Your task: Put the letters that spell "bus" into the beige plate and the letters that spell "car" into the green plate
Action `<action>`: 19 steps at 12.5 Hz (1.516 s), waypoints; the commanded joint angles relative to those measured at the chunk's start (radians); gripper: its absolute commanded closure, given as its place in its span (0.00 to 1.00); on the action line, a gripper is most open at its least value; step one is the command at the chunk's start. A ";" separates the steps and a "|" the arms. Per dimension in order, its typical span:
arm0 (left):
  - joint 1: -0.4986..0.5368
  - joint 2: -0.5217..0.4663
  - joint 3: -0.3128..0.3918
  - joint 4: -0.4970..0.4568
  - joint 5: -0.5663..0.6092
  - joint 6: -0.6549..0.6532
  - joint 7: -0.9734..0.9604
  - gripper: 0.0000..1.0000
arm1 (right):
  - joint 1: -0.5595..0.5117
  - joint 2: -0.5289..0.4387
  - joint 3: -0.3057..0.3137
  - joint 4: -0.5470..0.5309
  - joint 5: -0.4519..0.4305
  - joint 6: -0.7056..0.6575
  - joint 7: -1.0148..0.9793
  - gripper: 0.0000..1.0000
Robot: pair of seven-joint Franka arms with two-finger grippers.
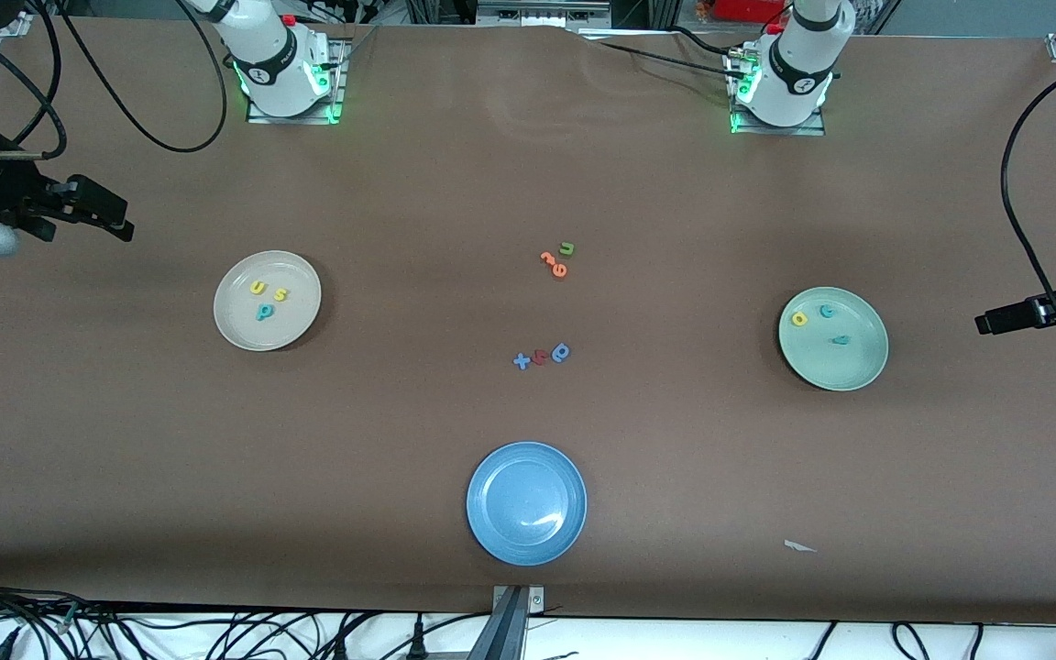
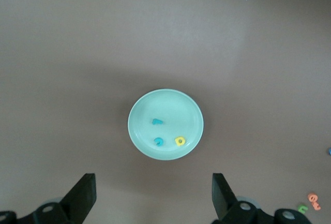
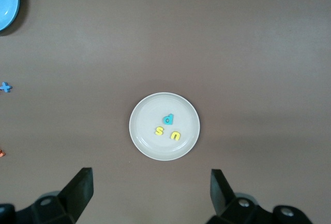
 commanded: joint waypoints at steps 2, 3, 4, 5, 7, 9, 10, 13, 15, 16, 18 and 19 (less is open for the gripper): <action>-0.066 -0.167 0.044 -0.282 -0.011 0.193 0.023 0.01 | -0.002 -0.017 0.002 -0.012 -0.001 -0.002 0.000 0.00; -0.072 -0.167 0.053 -0.280 -0.010 0.193 0.028 0.01 | -0.002 -0.017 0.002 -0.012 -0.001 -0.002 0.000 0.00; -0.066 -0.167 0.052 -0.279 -0.010 0.189 0.060 0.01 | -0.002 -0.017 0.002 -0.012 -0.001 -0.002 0.000 0.00; -0.060 -0.169 0.052 -0.279 -0.011 0.186 0.098 0.01 | -0.002 -0.017 0.002 -0.012 -0.001 -0.002 0.000 0.00; -0.055 -0.170 0.052 -0.268 -0.011 0.160 0.126 0.01 | -0.002 -0.017 0.002 -0.012 -0.001 -0.002 0.000 0.00; -0.055 -0.170 0.050 -0.251 -0.010 0.144 0.123 0.00 | -0.002 -0.017 0.002 -0.012 -0.001 -0.002 0.000 0.00; -0.055 -0.178 0.049 -0.251 -0.010 0.141 0.122 0.00 | -0.003 -0.016 0.002 -0.012 -0.001 -0.002 0.000 0.00; -0.055 -0.187 0.050 -0.251 -0.010 0.141 0.114 0.00 | -0.003 -0.014 0.000 -0.012 -0.002 0.000 -0.001 0.00; -0.055 -0.187 0.047 -0.234 -0.011 0.141 0.111 0.00 | -0.003 -0.014 -0.001 -0.012 -0.002 0.000 -0.001 0.00; -0.055 -0.187 0.049 -0.224 -0.010 0.141 0.120 0.00 | -0.003 -0.014 -0.001 -0.012 -0.002 0.000 -0.001 0.00; -0.055 -0.187 0.043 -0.220 -0.010 0.141 0.122 0.00 | -0.003 -0.014 -0.001 -0.012 -0.002 0.000 -0.003 0.00; -0.055 -0.187 0.038 -0.220 -0.010 0.141 0.123 0.00 | -0.003 -0.014 -0.001 -0.012 -0.002 0.000 -0.003 0.00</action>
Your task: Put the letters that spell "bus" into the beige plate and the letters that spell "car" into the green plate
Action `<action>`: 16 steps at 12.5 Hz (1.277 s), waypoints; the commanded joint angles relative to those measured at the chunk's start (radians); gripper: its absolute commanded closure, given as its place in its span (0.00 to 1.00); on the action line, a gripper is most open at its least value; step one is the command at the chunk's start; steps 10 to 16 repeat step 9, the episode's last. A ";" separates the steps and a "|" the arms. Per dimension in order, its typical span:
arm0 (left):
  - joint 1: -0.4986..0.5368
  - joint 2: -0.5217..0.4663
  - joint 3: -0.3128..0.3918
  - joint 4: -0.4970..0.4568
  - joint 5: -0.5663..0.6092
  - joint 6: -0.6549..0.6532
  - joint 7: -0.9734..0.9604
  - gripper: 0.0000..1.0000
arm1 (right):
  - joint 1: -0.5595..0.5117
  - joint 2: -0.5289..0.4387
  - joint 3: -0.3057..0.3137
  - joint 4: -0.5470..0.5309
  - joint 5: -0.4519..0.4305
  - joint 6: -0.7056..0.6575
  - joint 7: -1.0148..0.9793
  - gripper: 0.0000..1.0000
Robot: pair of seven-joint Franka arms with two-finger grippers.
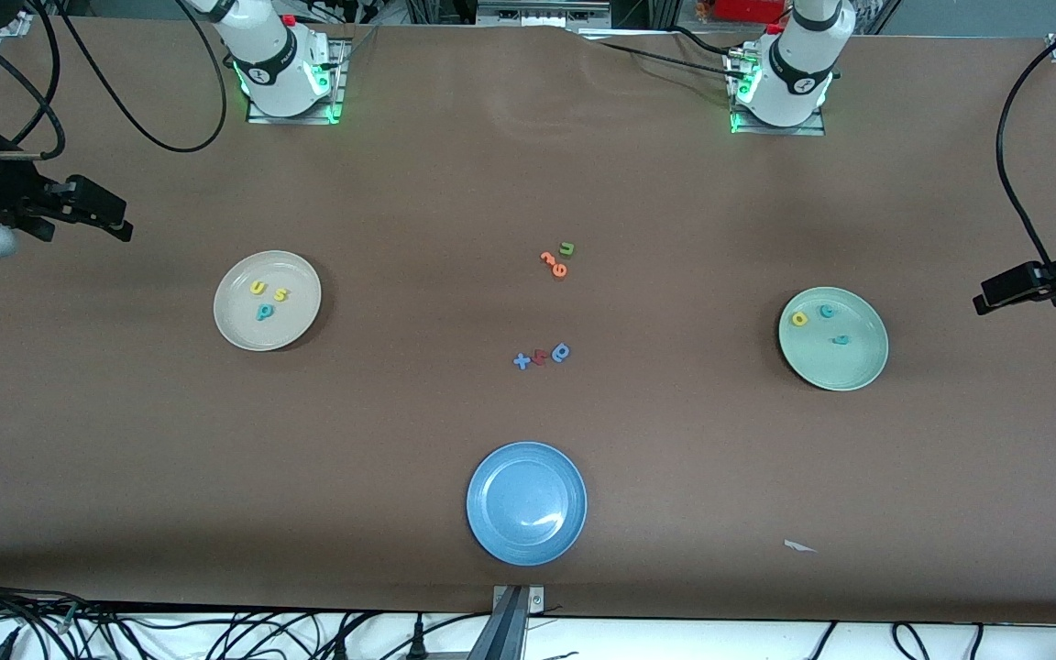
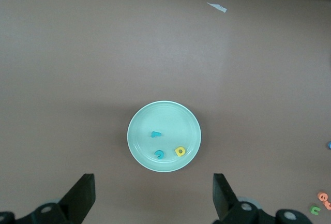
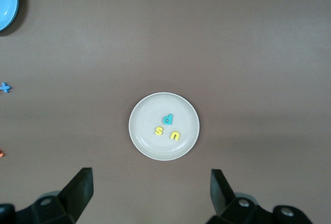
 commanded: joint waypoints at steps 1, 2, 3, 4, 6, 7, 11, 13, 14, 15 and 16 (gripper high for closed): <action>-0.012 -0.012 -0.002 0.002 -0.007 -0.010 0.022 0.00 | -0.002 -0.014 0.000 -0.012 -0.002 -0.002 -0.003 0.00; -0.020 -0.009 -0.003 0.001 0.008 -0.009 0.022 0.00 | -0.002 -0.014 0.000 -0.012 -0.002 -0.002 -0.003 0.00; -0.019 -0.010 -0.005 -0.001 0.012 -0.009 0.028 0.00 | -0.002 -0.014 0.002 -0.012 -0.002 -0.002 -0.003 0.00; -0.017 -0.006 -0.005 0.001 0.007 -0.009 0.027 0.00 | -0.002 -0.014 0.000 -0.012 -0.002 -0.002 -0.003 0.00; -0.012 -0.006 -0.003 -0.001 0.007 -0.005 0.029 0.00 | -0.002 -0.014 0.000 -0.012 -0.001 -0.002 -0.004 0.00; -0.009 -0.006 -0.003 0.001 0.001 -0.007 0.029 0.00 | -0.002 -0.014 0.000 -0.012 -0.002 -0.002 -0.004 0.00; -0.006 -0.006 -0.003 0.001 -0.002 -0.005 0.029 0.00 | -0.004 -0.014 0.000 -0.012 -0.002 -0.002 -0.004 0.00; -0.006 -0.006 -0.003 0.001 -0.002 -0.005 0.029 0.00 | -0.004 -0.014 0.000 -0.012 -0.002 -0.002 -0.004 0.00; -0.006 -0.006 -0.003 0.001 -0.002 -0.005 0.029 0.00 | -0.004 -0.014 0.000 -0.012 -0.002 -0.002 -0.004 0.00; -0.006 -0.006 -0.003 0.001 -0.002 -0.005 0.029 0.00 | -0.004 -0.014 0.000 -0.012 -0.002 -0.002 -0.004 0.00; -0.006 -0.006 -0.003 0.001 -0.002 -0.005 0.029 0.00 | -0.004 -0.014 0.000 -0.012 -0.002 -0.002 -0.004 0.00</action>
